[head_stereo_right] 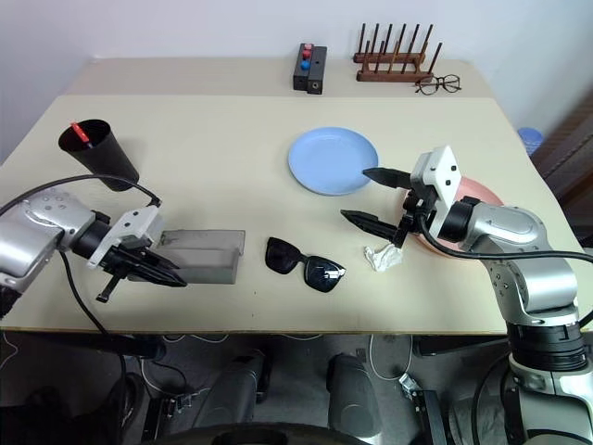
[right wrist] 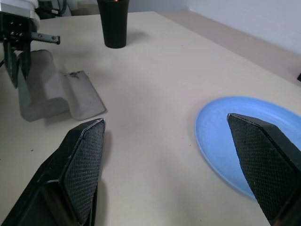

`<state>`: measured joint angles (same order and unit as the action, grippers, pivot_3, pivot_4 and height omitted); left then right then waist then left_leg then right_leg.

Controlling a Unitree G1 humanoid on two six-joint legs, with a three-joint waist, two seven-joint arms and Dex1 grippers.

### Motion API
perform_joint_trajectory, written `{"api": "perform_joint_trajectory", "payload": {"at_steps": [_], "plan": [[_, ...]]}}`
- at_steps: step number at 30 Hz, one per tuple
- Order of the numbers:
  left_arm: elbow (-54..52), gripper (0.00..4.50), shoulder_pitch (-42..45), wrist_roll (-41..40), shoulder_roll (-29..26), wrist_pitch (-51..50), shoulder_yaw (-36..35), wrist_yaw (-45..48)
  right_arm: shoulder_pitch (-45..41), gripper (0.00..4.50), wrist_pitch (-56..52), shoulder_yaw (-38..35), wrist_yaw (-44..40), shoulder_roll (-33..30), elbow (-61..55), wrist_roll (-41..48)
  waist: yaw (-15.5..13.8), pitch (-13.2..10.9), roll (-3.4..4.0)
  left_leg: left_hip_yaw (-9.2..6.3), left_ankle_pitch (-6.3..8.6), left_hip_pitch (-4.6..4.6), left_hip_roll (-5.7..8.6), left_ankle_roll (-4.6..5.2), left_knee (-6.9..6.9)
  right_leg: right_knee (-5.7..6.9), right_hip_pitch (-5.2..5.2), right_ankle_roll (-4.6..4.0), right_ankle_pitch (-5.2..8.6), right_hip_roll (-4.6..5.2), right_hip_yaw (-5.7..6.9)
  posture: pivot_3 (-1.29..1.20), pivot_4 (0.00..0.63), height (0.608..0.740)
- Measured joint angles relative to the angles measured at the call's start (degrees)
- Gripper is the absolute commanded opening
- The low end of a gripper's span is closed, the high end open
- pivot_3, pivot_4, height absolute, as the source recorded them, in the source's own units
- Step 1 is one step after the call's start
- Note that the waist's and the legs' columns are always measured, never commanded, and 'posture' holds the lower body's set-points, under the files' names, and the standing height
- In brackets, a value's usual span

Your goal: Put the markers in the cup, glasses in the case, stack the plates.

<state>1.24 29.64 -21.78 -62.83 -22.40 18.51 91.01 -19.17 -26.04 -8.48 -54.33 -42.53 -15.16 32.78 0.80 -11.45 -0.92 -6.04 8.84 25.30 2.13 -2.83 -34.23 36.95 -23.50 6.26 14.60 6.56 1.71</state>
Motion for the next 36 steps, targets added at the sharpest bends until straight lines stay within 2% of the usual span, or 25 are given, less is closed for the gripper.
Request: {"api": "perform_joint_trajectory", "payload": {"at_steps": [1, 4, 6, 11, 15, 20, 22, 29, 36], "plan": [[-1.05, 0.08, -0.65, -0.03, 0.09, -1.16, -0.28, -0.46, -0.02, 4.24, -0.06, 0.01, 0.09, 0.0, -0.08, 0.0, 0.01, 0.0, 0.0, 0.0, 0.0, 0.0, 0.0, 0.0, 0.0, 0.0, 0.0, 0.0, 0.0, 0.0, 0.0, 0.0, 0.15, 0.74], [-4.17, 0.88, -2.05, -0.19, 0.21, -4.67, -0.4, -1.53, -0.15, 4.24, -0.2, 0.0, 0.44, -0.01, -0.41, 0.02, 0.02, 0.0, 0.0, 0.0, 0.0, 0.0, 0.0, 0.0, 0.0, 0.01, 0.0, 0.0, 0.0, -0.01, 0.01, 0.0, 0.15, 0.74], [-5.48, 1.77, -2.57, -0.54, 0.3, -5.81, -0.86, -1.42, -0.24, 4.24, -0.28, 0.0, 0.57, -0.01, -0.41, 0.02, 0.0, 0.0, 0.0, 0.0, 0.0, 0.0, 0.0, 0.0, 0.0, 0.0, 0.0, 0.0, 0.0, -0.01, 0.0, 0.0, 0.15, 0.74], [-6.65, 4.35, -2.78, -1.31, 0.5, -6.88, -1.95, -0.28, -0.4, 4.24, -0.37, 0.0, 0.72, -0.01, -0.41, 0.04, -0.01, 0.0, 0.0, 0.0, 0.0, 0.0, 0.0, 0.0, 0.0, -0.01, 0.0, -0.01, 0.01, -0.01, 0.0, 0.0, 0.15, 0.74], [-4.79, 4.44, 1.86, -1.72, 2.28, -9.39, -2.25, 0.08, -0.61, 4.24, -0.62, 0.06, 0.74, 0.08, -0.35, 0.04, -0.25, 0.0, 0.0, -0.02, 0.0, 0.02, 0.01, 0.0, -0.01, 0.0, 0.02, -0.01, 0.01, 0.0, 0.05, 0.0, 0.15, 0.74], [-0.36, 4.44, 18.49, -5.93, 13.75, -18.08, -4.52, -3.08, -0.15, 4.24, -0.64, -0.45, -1.1, -0.6, -0.75, 1.2, -1.1, 0.01, -0.03, 0.05, 0.01, 0.07, 0.09, 0.04, -0.16, -0.05, 0.14, 0.15, 0.05, 0.07, 0.09, 0.0, 0.15, 0.74], [1.42, 4.44, 20.83, -4.75, 16.51, -17.2, -3.51, -3.37, 1.58, 4.24, -0.3, -1.49, -2.79, -2.19, -0.82, 1.27, -1.01, 0.02, -0.02, 0.12, 0.04, 0.05, 0.11, 0.09, -0.13, -0.01, 0.14, 0.43, -0.02, 0.1, 0.08, 0.0, 0.15, 0.74], [10.0, 4.44, 25.28, 1.19, 25.92, -11.9, 3.93, -1.1, 12.27, 4.24, -0.08, -8.69, -9.2, -9.88, -1.58, 1.88, -0.94, 0.0, -0.03, 0.14, 0.04, 0.04, 0.08, 0.11, -0.21, 0.08, 0.12, 0.37, 0.02, 0.08, 0.09, 0.0, 0.15, 0.74], [20.16, 4.44, 27.53, 9.35, 34.65, 0.66, 9.97, 0.68, 15.86, 4.24, -2.37, -13.34, -7.17, -10.19, -5.06, 3.95, -0.72, 0.01, -0.01, 0.14, 0.07, 0.1, 0.08, 0.14, -0.41, 0.06, 0.16, 0.19, 0.09, 0.13, 0.08, 0.0, 0.15, 0.74]]}}
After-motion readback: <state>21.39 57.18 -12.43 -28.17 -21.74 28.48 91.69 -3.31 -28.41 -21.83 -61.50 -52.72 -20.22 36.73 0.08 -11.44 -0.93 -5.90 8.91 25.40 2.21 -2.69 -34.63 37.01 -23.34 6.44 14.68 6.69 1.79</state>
